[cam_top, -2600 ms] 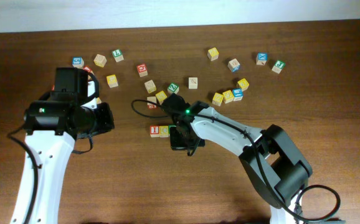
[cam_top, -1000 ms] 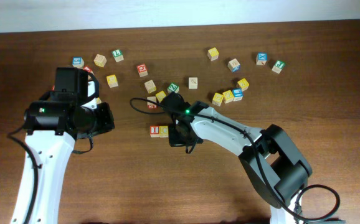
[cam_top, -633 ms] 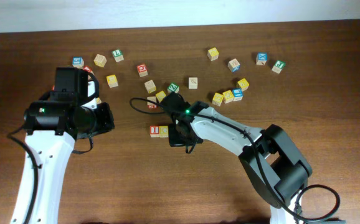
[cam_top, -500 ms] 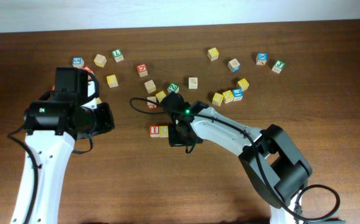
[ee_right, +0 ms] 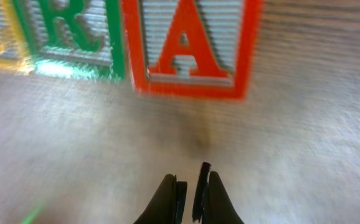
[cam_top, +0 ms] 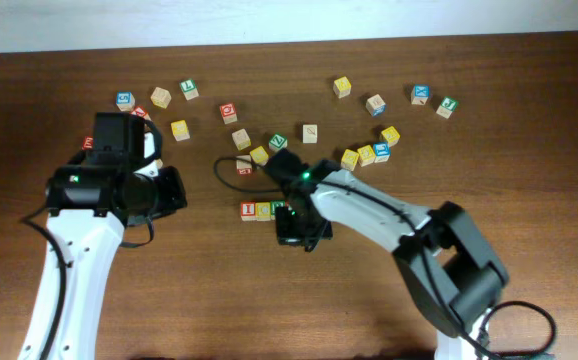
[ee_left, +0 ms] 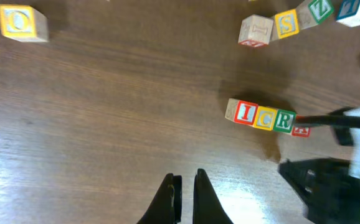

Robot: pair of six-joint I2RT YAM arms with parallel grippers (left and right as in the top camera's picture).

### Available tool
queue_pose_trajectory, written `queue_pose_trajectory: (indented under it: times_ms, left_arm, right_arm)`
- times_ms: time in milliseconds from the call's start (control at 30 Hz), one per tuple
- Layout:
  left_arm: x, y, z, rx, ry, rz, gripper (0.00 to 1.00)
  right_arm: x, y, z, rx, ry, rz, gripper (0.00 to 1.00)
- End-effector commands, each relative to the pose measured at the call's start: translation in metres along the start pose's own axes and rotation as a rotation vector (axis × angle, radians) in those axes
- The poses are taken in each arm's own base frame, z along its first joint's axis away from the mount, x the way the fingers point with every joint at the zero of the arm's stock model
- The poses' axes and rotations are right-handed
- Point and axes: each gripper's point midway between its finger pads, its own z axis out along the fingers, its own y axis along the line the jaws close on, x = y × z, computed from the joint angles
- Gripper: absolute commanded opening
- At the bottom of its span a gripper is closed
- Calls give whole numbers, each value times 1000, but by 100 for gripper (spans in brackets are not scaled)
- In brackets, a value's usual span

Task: Spell out ICRA

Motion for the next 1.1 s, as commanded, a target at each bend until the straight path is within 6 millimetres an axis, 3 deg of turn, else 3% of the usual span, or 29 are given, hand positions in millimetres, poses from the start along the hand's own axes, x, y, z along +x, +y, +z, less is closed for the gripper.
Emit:
queue_pose_trajectory:
  times_ms: [0, 133, 200, 533, 833, 967, 1067]
  left_arm:
    - [10, -1, 22, 22, 54, -35, 0]
    - [9, 2, 53, 12, 86, -38, 0]
    - [11, 4, 73, 2, 121, -42, 0]
    - [38, -23, 164, -18, 299, 54, 0]
    - [37, -25, 191, -17, 301, 60, 0]
    - [36, -31, 192, 15, 300, 58, 0]
    - [36, -33, 196, 29, 302, 56, 0]
  right_arm:
    - [-20, -4, -52, -104, -70, 27, 4]
    - [-45, -51, -66, -100, -98, 63, 4]
    - [-51, -63, -66, -97, -101, 81, 4]
    - [-62, -60, -28, -66, -83, 121, 4]
    - [-62, -35, -6, -75, -87, 99, 4]
    - [-62, -39, 12, -61, -60, 105, 4]
    - [-62, -40, 14, -59, -57, 106, 4]
